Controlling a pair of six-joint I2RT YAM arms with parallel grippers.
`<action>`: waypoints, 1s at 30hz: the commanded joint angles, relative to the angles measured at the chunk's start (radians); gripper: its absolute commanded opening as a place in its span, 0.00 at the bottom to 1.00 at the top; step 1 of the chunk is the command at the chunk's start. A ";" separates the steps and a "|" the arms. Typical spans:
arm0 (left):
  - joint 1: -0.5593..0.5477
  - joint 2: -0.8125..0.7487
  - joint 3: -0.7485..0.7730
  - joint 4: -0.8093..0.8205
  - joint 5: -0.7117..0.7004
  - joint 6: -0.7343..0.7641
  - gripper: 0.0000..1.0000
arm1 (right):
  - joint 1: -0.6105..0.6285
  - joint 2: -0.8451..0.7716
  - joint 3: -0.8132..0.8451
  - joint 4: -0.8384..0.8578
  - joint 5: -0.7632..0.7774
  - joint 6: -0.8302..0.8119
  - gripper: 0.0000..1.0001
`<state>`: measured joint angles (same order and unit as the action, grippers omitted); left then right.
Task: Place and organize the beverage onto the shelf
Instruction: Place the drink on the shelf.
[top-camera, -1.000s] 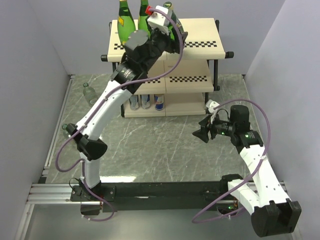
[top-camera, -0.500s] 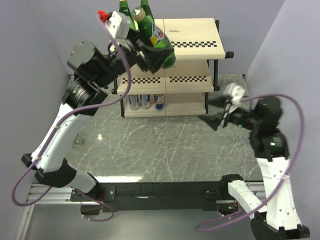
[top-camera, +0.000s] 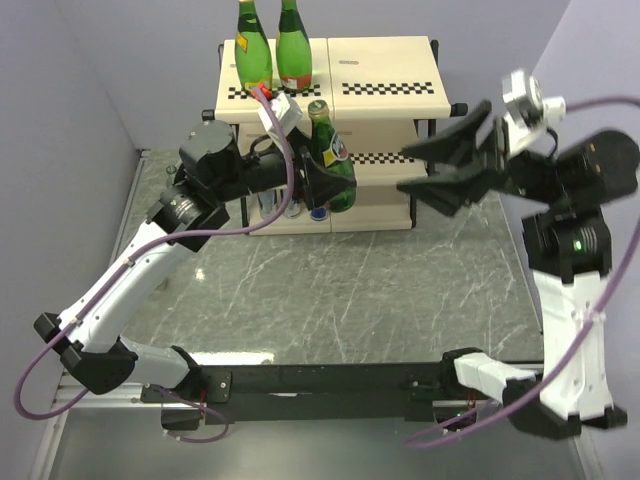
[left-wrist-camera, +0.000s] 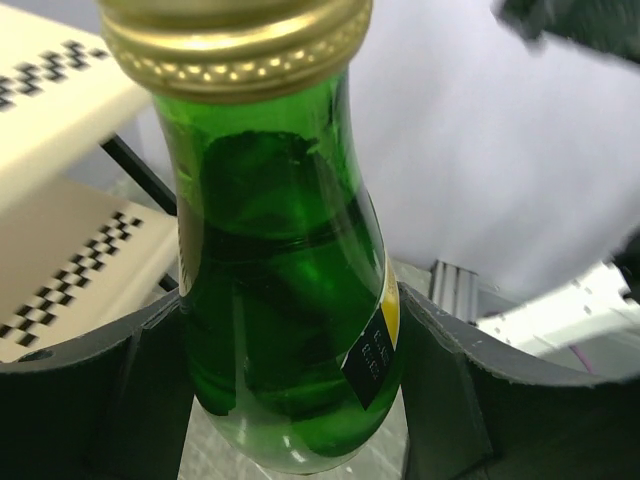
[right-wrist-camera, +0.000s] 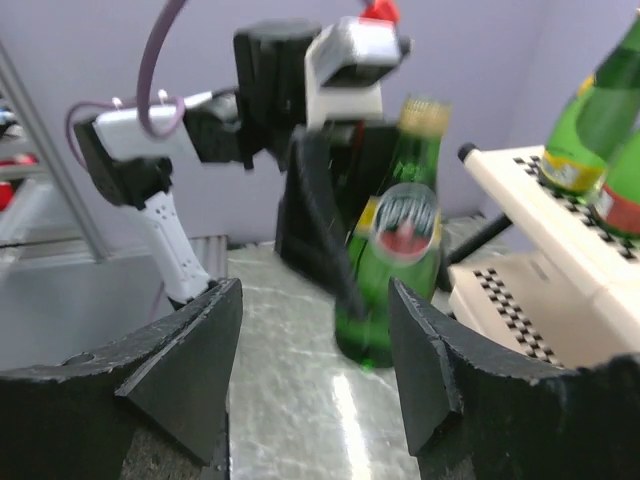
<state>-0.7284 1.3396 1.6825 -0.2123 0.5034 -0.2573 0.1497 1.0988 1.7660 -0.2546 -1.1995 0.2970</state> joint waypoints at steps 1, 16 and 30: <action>-0.002 -0.060 0.019 0.202 0.087 -0.034 0.00 | 0.048 0.105 0.153 -0.013 0.018 0.079 0.66; -0.031 0.003 0.039 0.088 0.135 0.061 0.00 | 0.195 0.223 0.228 -0.173 0.187 -0.039 0.67; -0.095 0.075 0.132 -0.002 0.081 0.138 0.00 | 0.284 0.262 0.240 -0.284 0.307 -0.147 0.68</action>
<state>-0.8120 1.4540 1.7107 -0.3470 0.5900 -0.1493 0.4236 1.3548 1.9701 -0.5076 -0.9417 0.1936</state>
